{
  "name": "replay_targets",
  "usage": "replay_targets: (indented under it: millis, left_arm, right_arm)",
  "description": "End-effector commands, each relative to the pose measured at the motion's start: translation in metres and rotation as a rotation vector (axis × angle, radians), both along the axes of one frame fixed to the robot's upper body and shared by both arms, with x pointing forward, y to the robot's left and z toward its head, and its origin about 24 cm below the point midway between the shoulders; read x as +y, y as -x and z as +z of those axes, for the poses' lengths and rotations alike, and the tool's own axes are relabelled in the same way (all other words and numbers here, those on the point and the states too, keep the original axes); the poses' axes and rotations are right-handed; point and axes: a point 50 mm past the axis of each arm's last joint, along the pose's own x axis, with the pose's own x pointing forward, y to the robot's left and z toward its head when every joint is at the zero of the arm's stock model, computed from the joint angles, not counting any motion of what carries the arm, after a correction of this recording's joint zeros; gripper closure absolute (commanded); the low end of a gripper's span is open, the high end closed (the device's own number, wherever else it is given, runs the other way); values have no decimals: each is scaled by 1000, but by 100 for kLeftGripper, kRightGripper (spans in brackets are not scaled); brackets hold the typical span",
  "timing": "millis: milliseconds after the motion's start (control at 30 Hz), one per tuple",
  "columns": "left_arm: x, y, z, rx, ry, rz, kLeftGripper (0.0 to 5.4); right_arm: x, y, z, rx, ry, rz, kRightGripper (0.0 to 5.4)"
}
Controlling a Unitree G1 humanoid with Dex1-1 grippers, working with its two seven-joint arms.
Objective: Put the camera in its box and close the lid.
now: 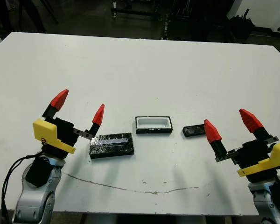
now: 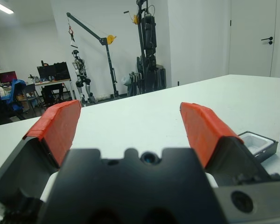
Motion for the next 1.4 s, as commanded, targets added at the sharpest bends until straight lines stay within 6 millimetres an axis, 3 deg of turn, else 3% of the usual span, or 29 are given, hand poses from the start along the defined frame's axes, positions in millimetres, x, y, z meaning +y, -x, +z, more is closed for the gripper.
replay_targets:
  millis: [33, 300, 467, 733, 900, 1000, 1100, 1400]
  left_arm:
    - [0, 0, -4, 12, -4, 0, 0]
    - [-2, 0, -4, 15, -3, -2, 0]
    - [-3, 0, -5, 16, 8, -6, 0]
    - [-5, 1, -4, 22, 15, -8, 0]
    - [-6, 2, -3, 24, 13, -6, 0]
    - [-6, 2, -3, 18, 9, -3, 0]
    - [-5, 2, -3, 21, 14, -1, 0]
    - [-4, 2, -4, 23, 22, 2, 0]
  right_arm:
    - [-2, 0, -3, 31, -3, 7, 1]
    - [-4, -1, -2, 34, 11, 16, 1]
    - [-18, -12, 17, 13, 104, 102, 1]
    - [-59, -68, 84, 28, 397, 396, 1]
    - [-64, -100, 102, 158, 469, 636, 1]
    - [-56, -114, 104, 204, 546, 788, 1]
    - [-50, -127, 96, 368, 548, 906, 1]
    - [-31, -149, 70, 569, 772, 1002, 1]
